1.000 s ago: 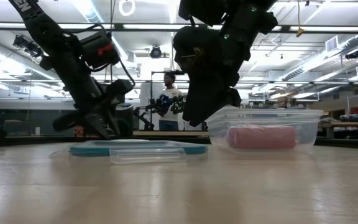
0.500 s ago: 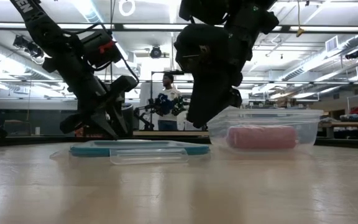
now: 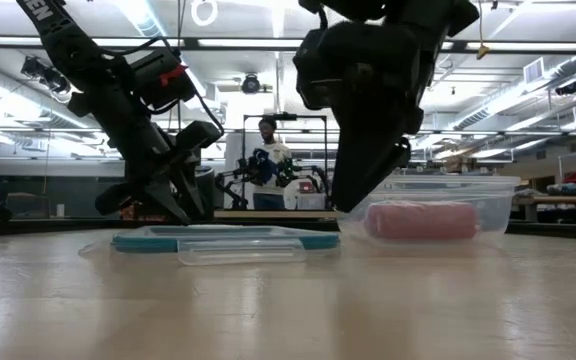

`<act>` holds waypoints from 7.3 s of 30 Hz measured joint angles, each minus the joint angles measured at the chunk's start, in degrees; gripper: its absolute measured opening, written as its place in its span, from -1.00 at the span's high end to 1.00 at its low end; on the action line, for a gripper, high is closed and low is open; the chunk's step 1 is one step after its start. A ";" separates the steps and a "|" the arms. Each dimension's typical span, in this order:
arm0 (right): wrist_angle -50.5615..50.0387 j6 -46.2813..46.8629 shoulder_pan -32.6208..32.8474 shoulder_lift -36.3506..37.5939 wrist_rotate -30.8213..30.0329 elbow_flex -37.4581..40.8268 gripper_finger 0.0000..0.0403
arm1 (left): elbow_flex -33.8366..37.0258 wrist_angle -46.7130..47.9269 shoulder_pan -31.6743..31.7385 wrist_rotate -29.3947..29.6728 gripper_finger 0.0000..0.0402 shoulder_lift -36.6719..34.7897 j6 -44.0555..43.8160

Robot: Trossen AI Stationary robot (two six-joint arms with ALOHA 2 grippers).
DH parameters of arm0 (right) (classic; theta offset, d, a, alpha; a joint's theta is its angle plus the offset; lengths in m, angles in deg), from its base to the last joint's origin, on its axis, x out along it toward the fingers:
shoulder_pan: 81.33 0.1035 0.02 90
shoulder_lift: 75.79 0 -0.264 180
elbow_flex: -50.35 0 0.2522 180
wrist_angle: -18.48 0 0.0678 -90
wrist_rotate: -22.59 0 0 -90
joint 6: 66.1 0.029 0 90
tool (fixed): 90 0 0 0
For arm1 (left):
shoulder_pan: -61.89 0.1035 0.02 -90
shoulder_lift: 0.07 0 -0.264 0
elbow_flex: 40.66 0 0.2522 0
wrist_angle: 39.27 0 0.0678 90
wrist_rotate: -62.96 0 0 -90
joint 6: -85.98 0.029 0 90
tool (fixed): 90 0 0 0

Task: Roll bandage
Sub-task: Close the lid of the tupperware

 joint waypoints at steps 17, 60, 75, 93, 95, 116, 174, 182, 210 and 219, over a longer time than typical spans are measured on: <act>2.01 10.53 0.57 -0.02 0.41 5.86 0.38 | 0.02 -0.02 0.07 -4.59 0.37 0.00 0.08; 3.07 -6.19 -3.15 0.09 2.69 -0.37 0.57 | 0.02 2.32 0.35 -15.03 0.37 -0.13 5.80; 3.29 -9.06 -3.95 0.07 4.29 -0.35 0.57 | 0.04 10.19 5.45 -16.10 0.37 -5.97 9.21; 3.33 -13.01 -5.60 0.02 3.03 -0.33 0.57 | 0.02 10.84 5.27 -11.14 0.37 -4.20 4.18; 3.35 -13.26 -5.83 0.02 3.15 -0.33 0.57 | 0.02 9.02 5.27 -11.17 0.37 -3.56 2.98; 2.85 -19.10 -5.72 0.00 8.32 -0.31 0.57 | -0.07 5.42 2.39 -10.50 0.37 1.45 2.83; -2.41 -25.49 -2.53 -7.39 5.84 -5.14 0.65 | 0.02 -6.66 -0.42 -5.81 0.94 1.52 2.31; -5.31 -22.52 -4.00 -6.55 8.03 -5.25 0.67 | 0.02 -9.91 -0.37 -7.74 0.99 1.82 2.66; -8.46 -12.40 -16.29 8.63 11.13 -5.40 0.44 | -0.02 -26.18 -0.37 -22.61 1.00 1.57 -0.09; -8.24 -15.84 -28.03 8.53 29.86 -5.41 -0.15 | -0.04 -26.55 -0.37 -23.89 1.00 1.57 0.01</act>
